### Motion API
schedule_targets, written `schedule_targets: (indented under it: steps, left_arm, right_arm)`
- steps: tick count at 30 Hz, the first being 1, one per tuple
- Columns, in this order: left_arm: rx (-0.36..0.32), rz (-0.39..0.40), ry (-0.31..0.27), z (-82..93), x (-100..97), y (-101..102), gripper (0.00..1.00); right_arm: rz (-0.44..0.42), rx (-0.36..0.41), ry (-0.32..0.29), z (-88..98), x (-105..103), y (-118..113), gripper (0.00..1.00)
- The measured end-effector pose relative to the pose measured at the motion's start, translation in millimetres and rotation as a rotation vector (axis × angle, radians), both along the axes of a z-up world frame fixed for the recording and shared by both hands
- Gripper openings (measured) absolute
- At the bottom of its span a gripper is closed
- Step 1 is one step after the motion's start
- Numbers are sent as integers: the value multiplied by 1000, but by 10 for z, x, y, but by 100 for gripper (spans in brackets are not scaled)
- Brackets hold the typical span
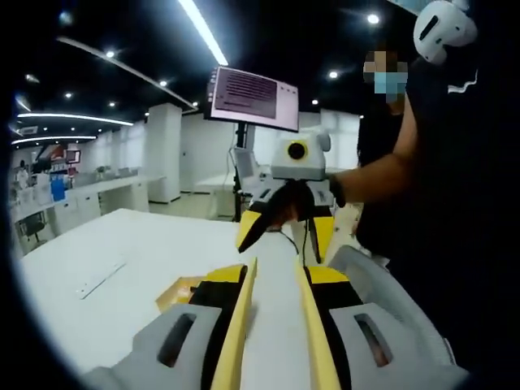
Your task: Place the target food into the container with the food tongs after gripping and lifting it, then release it inside without dropping or visibly crushing the food.
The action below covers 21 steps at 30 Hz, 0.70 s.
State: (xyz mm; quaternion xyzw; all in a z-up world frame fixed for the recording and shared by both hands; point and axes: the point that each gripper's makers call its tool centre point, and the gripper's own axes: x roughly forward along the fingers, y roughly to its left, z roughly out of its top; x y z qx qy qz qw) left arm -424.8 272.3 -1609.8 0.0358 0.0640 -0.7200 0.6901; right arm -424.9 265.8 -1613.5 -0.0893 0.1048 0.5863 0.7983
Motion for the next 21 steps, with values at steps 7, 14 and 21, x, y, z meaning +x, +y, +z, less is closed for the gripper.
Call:
schedule_targets:
  steps: [7,14,21]
  left_arm:
    - [-4,-15,5,4,-47,-8,23]
    - [-16,-26,8,25,-74,-8,23]
    - [-19,-25,18,11,-75,-10,19]
  right_arm:
    - [38,-14,8,-14,-45,43,24]
    - [47,-10,87,-51,-70,91,24]
    - [50,-30,82,-72,-85,79,14]
